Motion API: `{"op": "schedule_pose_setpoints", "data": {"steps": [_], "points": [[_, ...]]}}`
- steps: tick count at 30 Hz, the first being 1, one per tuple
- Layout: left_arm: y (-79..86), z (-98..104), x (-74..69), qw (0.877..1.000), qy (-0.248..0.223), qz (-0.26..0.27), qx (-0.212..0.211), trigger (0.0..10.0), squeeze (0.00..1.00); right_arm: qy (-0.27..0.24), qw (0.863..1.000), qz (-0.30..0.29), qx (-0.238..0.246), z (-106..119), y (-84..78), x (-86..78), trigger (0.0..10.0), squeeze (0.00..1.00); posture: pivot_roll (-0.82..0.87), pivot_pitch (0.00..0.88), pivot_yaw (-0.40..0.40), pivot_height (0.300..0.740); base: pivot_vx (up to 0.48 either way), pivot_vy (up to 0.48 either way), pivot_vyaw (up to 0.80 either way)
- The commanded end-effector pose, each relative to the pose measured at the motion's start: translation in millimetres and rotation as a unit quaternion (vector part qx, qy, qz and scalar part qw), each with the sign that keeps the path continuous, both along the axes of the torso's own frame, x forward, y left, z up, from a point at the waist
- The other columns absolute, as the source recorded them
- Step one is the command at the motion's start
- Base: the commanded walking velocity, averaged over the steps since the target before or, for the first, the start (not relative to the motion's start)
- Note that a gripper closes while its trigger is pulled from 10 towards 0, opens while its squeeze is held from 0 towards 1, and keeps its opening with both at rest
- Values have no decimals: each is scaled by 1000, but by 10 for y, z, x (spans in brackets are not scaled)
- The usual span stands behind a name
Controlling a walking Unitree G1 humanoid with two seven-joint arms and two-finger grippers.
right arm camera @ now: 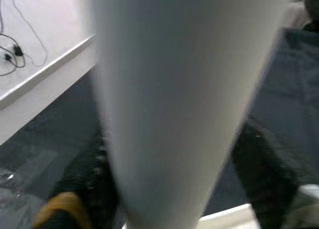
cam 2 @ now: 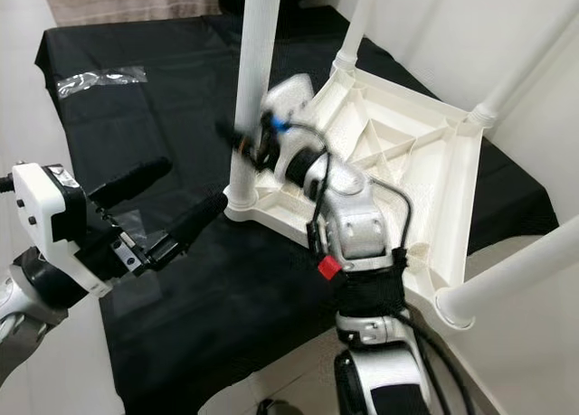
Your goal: Building children table
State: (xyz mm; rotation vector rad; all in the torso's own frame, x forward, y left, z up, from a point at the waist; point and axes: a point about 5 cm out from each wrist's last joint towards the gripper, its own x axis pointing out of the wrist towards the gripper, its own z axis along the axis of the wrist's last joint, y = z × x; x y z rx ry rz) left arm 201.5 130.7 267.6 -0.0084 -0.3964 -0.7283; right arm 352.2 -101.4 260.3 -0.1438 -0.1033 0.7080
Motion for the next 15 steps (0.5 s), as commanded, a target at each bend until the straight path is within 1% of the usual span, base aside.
{"op": "schedule_pose_setpoints", "data": {"steps": [1, 2, 3, 5, 6, 8, 10, 13, 15], "points": [[-21, -1, -24, 1000, 0, -7, 1, 10000, 0, -14, 1000, 11, 17, 175, -97, 3, 10000, 878, 97, 236, -133, 740, 0, 0, 0], [-21, -1, -24, 1000, 0, -7, 1, 10000, 0, -14, 1000, 11, 17, 175, -97, 3, 10000, 878, 97, 236, -133, 740, 0, 0, 0], [-27, -2, -30, 1000, 2, -9, -1, 10000, 0, -19, 999, 49, 3, 277, -172, 1, 10000, 0, 96, 239, -133, 740, 0, 0, 0], [-30, -2, -29, 1000, 2, -10, -1, 10000, 0, -21, 998, 56, -2, 295, -188, 8, 10000, 0, 96, 239, -133, 740, 0, 0, 0], [-36, -1, -30, 1000, 2, -10, -1, 10000, 0, -24, 996, 80, -9, 325, -195, 10, 10000, 0, 100, 247, -139, 740, 0, 0, 0], [-40, -7, -33, 1000, 2, -10, -1, 10000, 0, -32, 984, 172, -20, 384, -178, 19, 10000, 0, 108, 250, -140, 740, 0, 0, 0], [-40, -10, -34, 1000, 3, -9, 1, 10000, 0, -29, 973, 227, -23, 407, -172, 4, 10000, 0, 110, 251, -140, 740, 0, 0, 0], [-40, -11, -34, 1000, 4, -9, 1, 10000, 0, -25, 970, 242, -22, 411, -169, -5, 10000, 0, 110, 251, -140, 740, 0, 0, 0], [-34, -9, -48, 1000, 4, -8, 3, 10000, 0, -33, 966, 255, -39, 465, -192, 58, 10000, 0, 119, 258, -146, 740, 0, 0, 0]]}}
